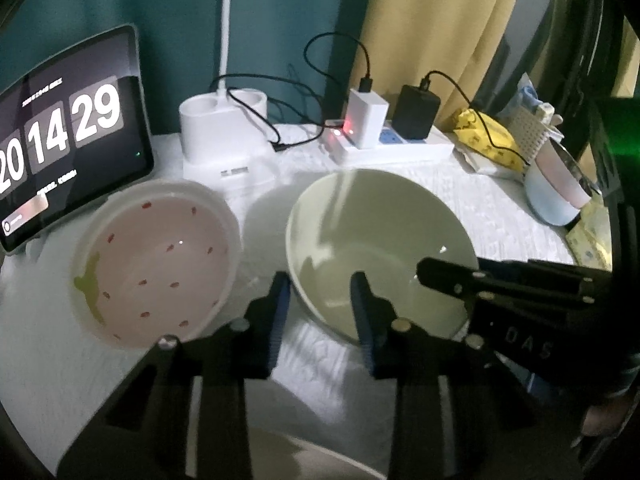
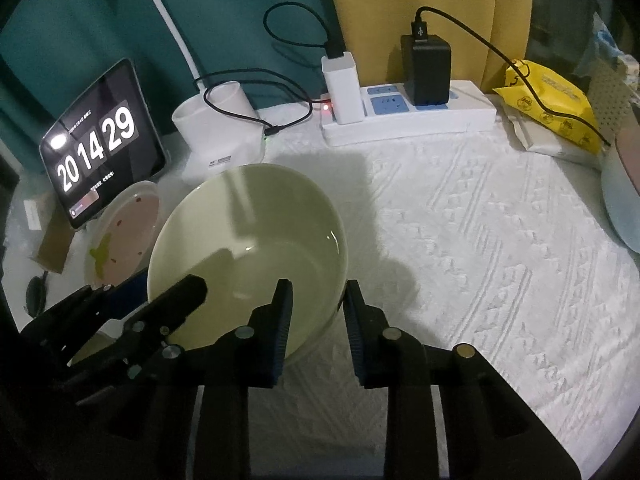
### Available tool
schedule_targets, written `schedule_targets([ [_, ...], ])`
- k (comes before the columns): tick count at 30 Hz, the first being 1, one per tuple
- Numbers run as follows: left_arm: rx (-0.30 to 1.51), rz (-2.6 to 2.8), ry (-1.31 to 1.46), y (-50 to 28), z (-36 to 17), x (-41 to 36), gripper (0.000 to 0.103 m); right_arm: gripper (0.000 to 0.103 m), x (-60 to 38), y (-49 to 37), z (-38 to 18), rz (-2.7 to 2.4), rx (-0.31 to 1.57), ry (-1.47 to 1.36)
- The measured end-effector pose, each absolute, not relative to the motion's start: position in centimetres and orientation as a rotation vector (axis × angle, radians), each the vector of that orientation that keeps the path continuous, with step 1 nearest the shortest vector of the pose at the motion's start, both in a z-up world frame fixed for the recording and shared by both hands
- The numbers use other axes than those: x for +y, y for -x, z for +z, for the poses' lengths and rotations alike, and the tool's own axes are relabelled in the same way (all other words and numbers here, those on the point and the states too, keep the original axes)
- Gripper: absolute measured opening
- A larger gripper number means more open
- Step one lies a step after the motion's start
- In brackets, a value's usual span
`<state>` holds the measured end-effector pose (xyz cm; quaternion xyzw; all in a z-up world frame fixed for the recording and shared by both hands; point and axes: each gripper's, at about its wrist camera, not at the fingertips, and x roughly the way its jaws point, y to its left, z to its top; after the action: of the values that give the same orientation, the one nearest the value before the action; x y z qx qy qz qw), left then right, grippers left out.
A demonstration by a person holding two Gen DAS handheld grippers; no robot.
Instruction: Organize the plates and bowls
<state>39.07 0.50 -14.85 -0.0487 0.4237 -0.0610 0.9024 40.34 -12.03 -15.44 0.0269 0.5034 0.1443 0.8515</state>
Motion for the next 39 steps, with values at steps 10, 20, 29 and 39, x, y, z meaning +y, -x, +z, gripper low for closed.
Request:
schedule_targets([
  [10, 0.833, -0.112, 0.095, -37.8, -13.8, 0.5, 0.027, 0.023, -12.3, -39.3, -14.6, 0.304, 1.036, -0.058],
  [20, 0.776, -0.113, 0.075, -36.2, -11.5, -0.1, 0.026, 0.021, -12.9, -37.9, -12.0, 0.303, 0.97, -0.063],
  [29, 0.727, -0.113, 0.068, -34.2, -9.4, -0.4, 0.026, 0.02, -13.1, -36.1, -10.0, 0.307, 0.919, -0.061],
  [39, 0.672, -0.114, 0.057, -31.6, -7.3, -1.0, 0.027, 0.02, -13.7, -33.8, -7.7, 0.313, 0.865, -0.064],
])
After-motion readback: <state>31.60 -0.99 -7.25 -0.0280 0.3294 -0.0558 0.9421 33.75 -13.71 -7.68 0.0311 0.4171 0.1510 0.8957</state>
